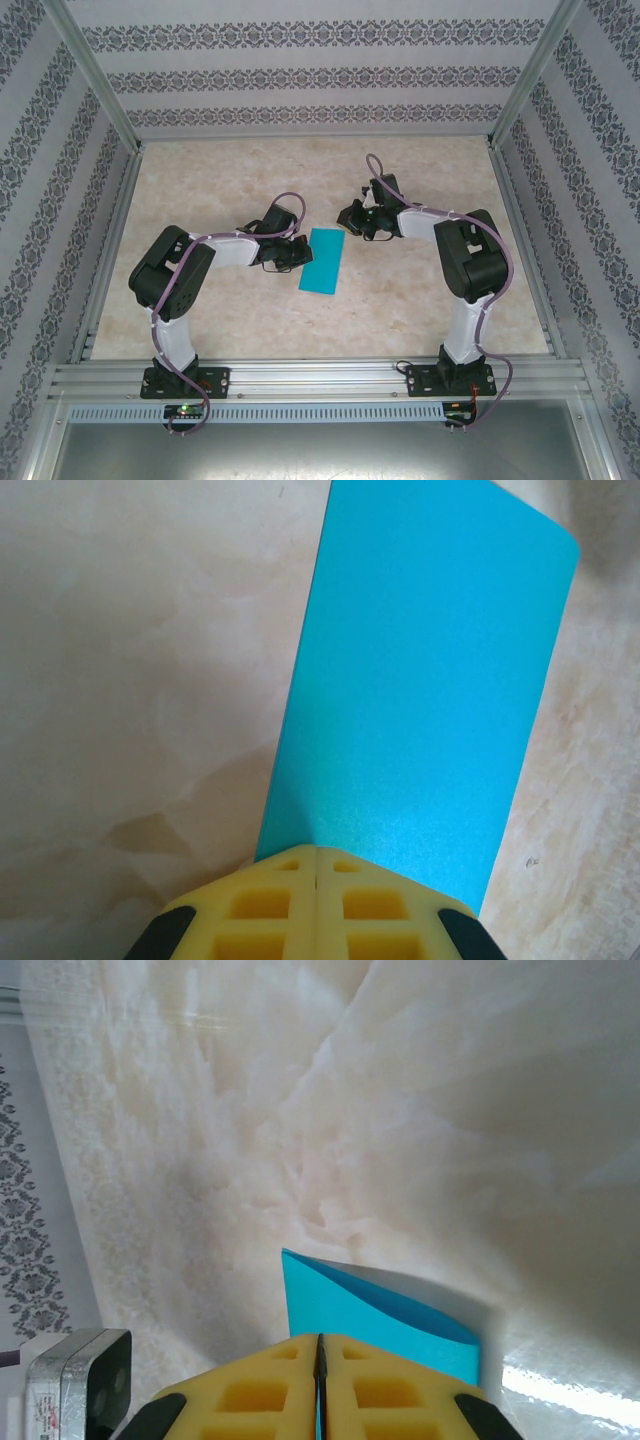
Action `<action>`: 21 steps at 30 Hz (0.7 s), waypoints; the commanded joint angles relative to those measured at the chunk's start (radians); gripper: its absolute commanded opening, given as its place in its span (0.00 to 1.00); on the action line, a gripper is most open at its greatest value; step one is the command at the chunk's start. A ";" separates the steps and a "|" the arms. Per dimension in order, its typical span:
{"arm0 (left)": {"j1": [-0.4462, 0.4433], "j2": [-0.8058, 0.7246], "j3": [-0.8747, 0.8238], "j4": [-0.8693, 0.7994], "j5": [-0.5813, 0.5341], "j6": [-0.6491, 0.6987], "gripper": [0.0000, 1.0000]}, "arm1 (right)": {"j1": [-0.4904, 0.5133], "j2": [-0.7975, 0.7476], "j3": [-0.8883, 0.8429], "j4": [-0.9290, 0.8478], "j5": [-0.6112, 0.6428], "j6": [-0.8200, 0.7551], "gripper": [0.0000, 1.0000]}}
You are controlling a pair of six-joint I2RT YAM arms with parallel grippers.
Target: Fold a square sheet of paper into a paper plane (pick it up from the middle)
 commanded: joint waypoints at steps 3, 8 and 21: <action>-0.013 0.012 -0.004 -0.117 -0.035 0.022 0.00 | 0.004 0.031 -0.024 0.012 -0.027 0.047 0.10; -0.013 0.013 -0.002 -0.111 -0.031 0.022 0.00 | 0.006 0.075 -0.022 -0.013 0.021 0.049 0.09; -0.013 0.001 -0.008 -0.113 -0.033 0.024 0.00 | 0.001 -0.043 -0.039 0.011 0.042 0.036 0.10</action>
